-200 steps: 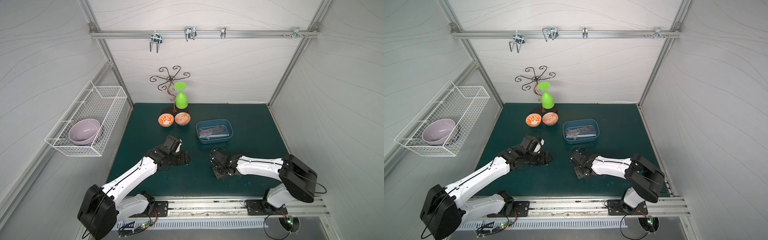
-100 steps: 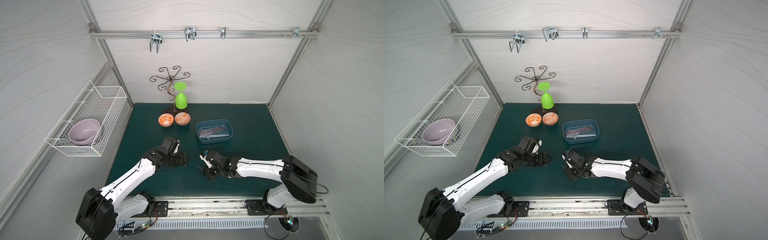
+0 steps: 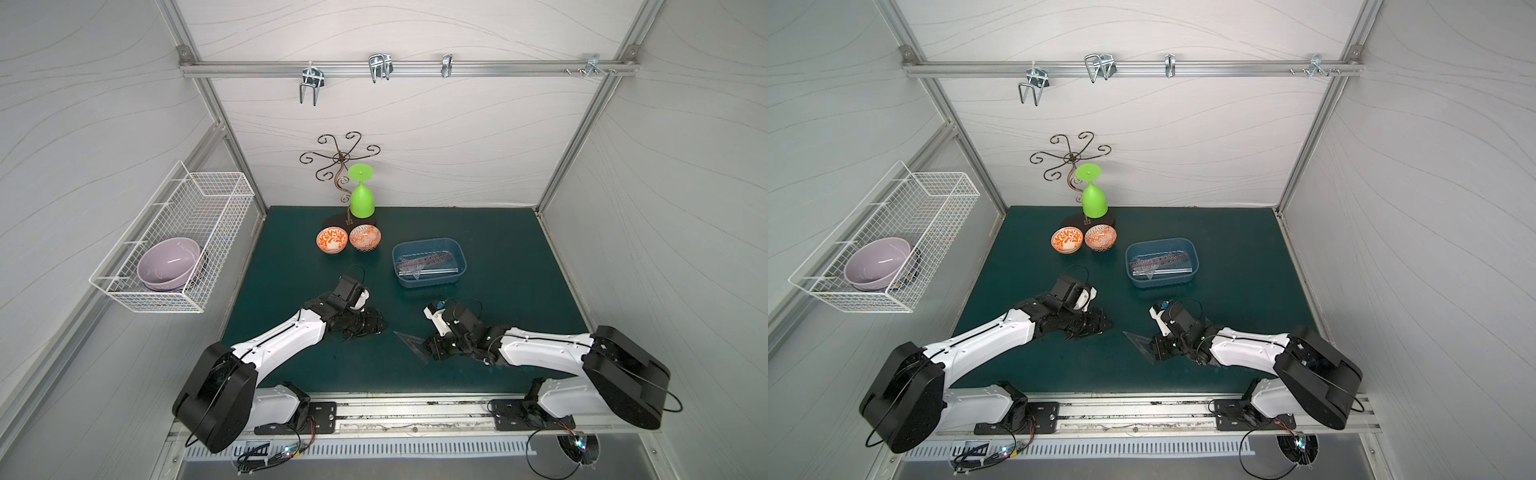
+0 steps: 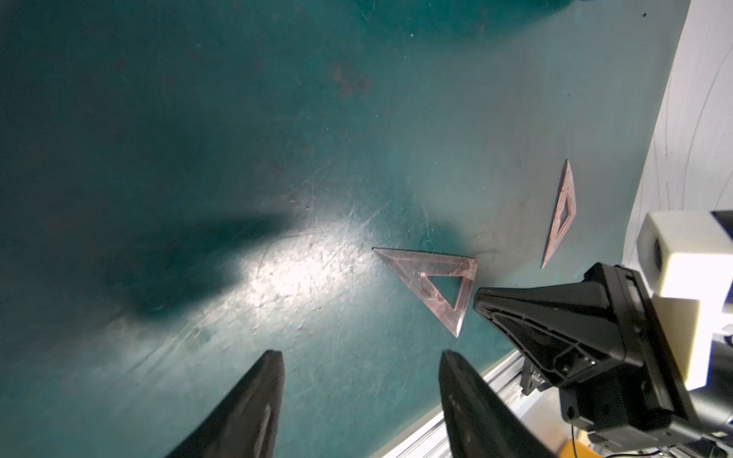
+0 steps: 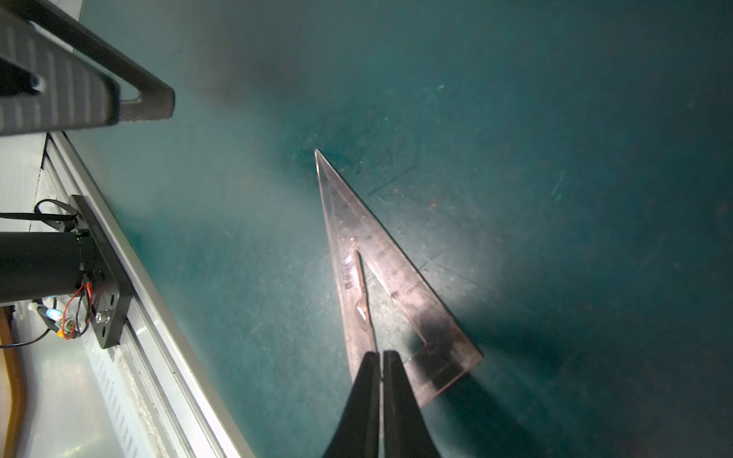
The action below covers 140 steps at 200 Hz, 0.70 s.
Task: Put the scattered rulers into the storage box
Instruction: Move the ruler to the center of the board.
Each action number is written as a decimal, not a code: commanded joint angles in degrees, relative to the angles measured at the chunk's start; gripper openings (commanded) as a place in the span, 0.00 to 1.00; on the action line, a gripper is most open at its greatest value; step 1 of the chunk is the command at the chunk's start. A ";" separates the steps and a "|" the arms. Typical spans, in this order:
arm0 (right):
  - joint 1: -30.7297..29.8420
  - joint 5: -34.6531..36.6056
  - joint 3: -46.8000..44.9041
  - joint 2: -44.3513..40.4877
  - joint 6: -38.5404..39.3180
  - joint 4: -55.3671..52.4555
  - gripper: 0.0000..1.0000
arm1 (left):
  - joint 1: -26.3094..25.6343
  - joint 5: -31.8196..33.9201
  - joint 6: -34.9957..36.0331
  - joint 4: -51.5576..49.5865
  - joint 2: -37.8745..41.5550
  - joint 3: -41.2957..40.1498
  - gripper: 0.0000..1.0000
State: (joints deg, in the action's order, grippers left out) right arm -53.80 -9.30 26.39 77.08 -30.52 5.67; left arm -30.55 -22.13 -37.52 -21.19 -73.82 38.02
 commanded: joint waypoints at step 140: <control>2.90 -1.48 -5.99 1.17 -0.97 3.82 0.09 | -2.77 -4.84 -2.72 12.16 -12.73 1.53 0.67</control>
State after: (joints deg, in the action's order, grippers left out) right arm -51.44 -10.79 22.28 77.52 -30.76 10.48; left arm -32.80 -25.39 -39.55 -12.58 -85.14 38.11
